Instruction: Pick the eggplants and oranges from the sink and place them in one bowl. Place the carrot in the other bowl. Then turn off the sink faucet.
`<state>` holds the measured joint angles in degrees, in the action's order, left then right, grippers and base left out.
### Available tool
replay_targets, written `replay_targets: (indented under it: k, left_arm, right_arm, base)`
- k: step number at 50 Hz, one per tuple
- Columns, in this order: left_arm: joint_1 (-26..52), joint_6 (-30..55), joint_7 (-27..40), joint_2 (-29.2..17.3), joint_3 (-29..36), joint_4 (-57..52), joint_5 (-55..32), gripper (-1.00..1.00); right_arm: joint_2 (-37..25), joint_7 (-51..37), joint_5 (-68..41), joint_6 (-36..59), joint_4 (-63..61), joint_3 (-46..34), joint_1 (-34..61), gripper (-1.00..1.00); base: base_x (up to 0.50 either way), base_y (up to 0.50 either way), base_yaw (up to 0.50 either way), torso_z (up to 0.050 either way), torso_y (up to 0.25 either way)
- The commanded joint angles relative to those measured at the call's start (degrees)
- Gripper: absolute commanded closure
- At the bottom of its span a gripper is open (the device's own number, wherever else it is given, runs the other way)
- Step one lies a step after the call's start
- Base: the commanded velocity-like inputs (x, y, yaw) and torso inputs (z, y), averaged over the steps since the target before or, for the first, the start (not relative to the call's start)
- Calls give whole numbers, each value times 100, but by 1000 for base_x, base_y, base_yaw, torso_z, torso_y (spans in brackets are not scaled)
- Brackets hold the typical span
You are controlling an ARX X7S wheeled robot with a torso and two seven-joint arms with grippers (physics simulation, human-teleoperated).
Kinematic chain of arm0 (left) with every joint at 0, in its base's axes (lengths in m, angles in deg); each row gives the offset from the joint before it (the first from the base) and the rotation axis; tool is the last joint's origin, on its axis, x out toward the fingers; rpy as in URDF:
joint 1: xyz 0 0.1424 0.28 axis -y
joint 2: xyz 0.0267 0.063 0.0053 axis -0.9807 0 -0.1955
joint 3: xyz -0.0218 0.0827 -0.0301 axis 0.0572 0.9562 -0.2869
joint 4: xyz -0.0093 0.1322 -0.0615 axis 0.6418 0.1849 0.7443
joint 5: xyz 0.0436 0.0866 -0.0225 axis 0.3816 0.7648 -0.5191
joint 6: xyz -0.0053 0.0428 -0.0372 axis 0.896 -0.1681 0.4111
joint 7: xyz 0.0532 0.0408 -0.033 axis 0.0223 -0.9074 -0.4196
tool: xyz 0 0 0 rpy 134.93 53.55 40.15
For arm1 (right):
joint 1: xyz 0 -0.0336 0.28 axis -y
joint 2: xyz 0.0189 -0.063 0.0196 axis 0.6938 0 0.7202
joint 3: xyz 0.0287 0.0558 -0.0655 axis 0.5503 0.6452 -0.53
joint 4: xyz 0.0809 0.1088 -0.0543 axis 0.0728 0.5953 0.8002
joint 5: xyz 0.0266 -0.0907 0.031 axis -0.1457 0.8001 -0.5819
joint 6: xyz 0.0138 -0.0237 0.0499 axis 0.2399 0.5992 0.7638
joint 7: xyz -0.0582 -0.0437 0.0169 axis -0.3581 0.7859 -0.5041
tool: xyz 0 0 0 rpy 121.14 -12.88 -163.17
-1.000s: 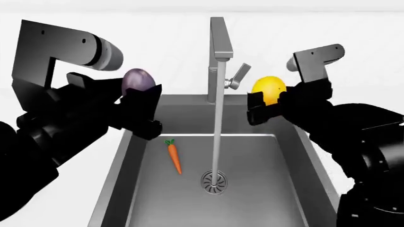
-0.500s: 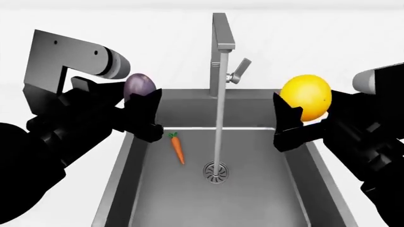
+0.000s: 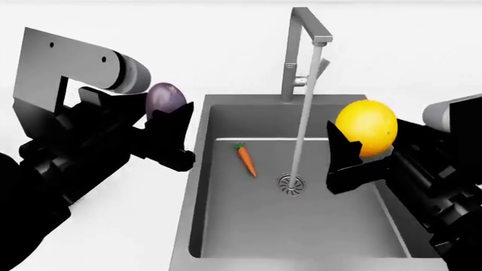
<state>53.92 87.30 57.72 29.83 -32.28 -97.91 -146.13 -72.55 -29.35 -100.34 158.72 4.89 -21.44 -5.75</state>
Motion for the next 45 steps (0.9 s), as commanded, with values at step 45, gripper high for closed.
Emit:
replay_targets:
  k: [45]
  left_arm:
    - [57, -399, 229, -336, -62, -440, -371, 100]
  right_arm:
    - [-280, 578, 818, -381, 110, -521, 404, 100]
  base:
    - [20, 489, 0, 0, 0]
